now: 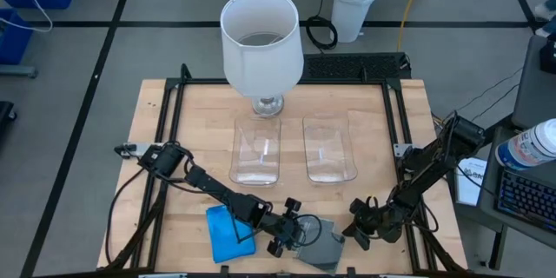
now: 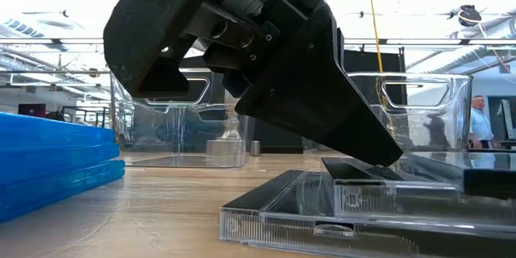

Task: Pick & place jewel cases by type
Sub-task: Put the black CD case into the right transparent bin

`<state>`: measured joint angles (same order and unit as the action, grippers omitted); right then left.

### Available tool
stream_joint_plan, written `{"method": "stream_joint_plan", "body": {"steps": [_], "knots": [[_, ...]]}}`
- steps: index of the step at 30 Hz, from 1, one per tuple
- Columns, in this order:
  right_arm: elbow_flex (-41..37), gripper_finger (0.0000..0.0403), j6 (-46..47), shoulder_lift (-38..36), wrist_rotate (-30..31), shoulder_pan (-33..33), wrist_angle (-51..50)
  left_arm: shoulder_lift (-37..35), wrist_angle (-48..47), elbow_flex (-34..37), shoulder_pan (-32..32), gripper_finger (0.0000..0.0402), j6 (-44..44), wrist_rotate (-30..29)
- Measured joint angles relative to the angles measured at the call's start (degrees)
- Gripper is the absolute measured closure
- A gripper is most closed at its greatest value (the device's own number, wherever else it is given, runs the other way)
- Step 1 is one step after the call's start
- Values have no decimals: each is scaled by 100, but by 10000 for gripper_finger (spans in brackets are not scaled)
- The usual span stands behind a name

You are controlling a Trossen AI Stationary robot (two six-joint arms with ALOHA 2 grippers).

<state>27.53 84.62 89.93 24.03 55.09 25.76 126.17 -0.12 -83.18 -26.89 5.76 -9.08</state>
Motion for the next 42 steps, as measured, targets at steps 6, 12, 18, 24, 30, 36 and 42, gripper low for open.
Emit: {"method": "stream_joint_plan", "body": {"steps": [6, 12, 18, 24, 30, 36, 42], "knots": [[0, 403, 4, -21, 1, 0, -2, -269, -178, 9, -15, 366, 55, -41], [-30, 403, -12, -202, 5, 0, -70, -752, -476, 4, -281, 366, -16, 172], [-217, 403, -11, -458, 155, 0, -69, -718, -287, -33, -761, 366, -441, 593], [-328, 403, 17, -713, 149, 0, -80, -577, 167, -40, -914, 366, -540, 506], [-328, 403, 11, -986, 159, 169, -182, -403, 124, -33, -705, 367, -563, 529], [-328, 403, 113, -1016, 322, 358, -246, -302, 198, -59, -489, 367, -590, 1002], [-328, 403, 174, -1014, 296, 454, -233, -179, 161, -302, -505, 367, -573, 1213]]}}
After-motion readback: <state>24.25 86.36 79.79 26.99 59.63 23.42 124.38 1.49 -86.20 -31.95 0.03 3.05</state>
